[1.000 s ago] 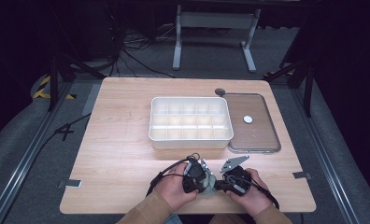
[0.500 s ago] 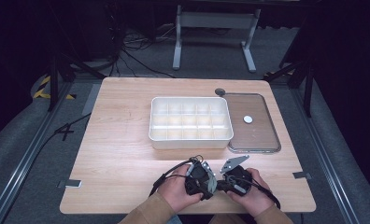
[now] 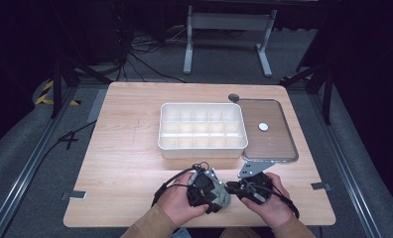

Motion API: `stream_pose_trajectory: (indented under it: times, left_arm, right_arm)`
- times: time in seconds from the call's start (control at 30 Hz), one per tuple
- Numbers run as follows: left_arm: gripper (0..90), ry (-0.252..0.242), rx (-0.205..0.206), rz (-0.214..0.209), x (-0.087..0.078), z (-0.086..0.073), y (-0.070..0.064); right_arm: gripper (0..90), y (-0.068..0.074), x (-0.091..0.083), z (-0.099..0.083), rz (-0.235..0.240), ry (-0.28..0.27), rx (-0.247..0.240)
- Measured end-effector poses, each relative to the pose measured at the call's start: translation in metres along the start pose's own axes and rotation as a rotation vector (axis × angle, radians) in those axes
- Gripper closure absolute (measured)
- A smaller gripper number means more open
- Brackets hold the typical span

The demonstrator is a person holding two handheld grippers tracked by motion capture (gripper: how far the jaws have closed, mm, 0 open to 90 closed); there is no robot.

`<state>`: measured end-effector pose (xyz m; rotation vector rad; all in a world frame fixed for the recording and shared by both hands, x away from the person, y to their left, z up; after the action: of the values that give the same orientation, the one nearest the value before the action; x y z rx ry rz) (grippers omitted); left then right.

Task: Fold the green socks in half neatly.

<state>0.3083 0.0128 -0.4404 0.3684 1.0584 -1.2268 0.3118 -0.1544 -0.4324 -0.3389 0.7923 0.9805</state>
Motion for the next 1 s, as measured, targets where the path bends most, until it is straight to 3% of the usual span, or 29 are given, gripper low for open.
stream_pose_trajectory:
  times: [0.17,0.27,0.33,0.43,0.53,0.63,0.73,0.8,1.0]
  left_arm:
    - [71.4,-0.046,-0.049,0.077,-0.008,-0.006,0.012]
    - [76.6,-0.069,-0.03,0.116,-0.007,-0.005,0.015]
    - [76.9,-0.076,-0.018,0.127,-0.005,-0.004,0.016]
    - [76.4,-0.081,0.011,0.18,0.001,-0.002,0.018]
    - [75.8,-0.091,0.044,0.186,0.005,0.0,0.017]
    - [77.2,-0.064,0.066,0.202,0.012,0.002,0.018]
    - [78.6,0.061,0.064,0.209,0.027,-0.003,0.024]
    - [79.7,0.052,0.026,0.187,0.028,-0.006,0.026]
    - [79.8,0.045,0.025,0.196,0.029,-0.006,0.025]
  right_arm:
    - [80.7,0.0,0.024,-0.005,-0.008,0.072,-0.009]
    - [82.0,-0.002,0.039,-0.013,-0.031,0.124,-0.023]
    - [82.2,-0.001,0.042,-0.014,-0.029,0.127,-0.027]
    - [82.4,-0.001,0.045,-0.014,-0.021,0.117,-0.03]
    - [82.3,-0.001,0.045,-0.015,-0.017,0.115,-0.03]
    - [82.3,0.0,0.045,-0.015,-0.026,0.116,-0.041]
    - [81.9,0.001,0.045,-0.015,-0.03,0.115,-0.049]
    - [80.1,0.002,0.045,-0.015,-0.029,0.106,-0.046]
    - [71.5,-0.005,0.029,-0.013,0.026,0.043,0.03]
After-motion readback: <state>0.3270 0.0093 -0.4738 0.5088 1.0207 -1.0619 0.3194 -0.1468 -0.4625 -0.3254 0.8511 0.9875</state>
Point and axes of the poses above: each handheld gripper's, and its own axes: x roughly forward along the jaws, z roughly out of its top, y roughly to its left, the point moved 3 cm from there along x, roughly forward along the jaws, and after that the axes turned 1 degree about -y, right-handed, at the moved point
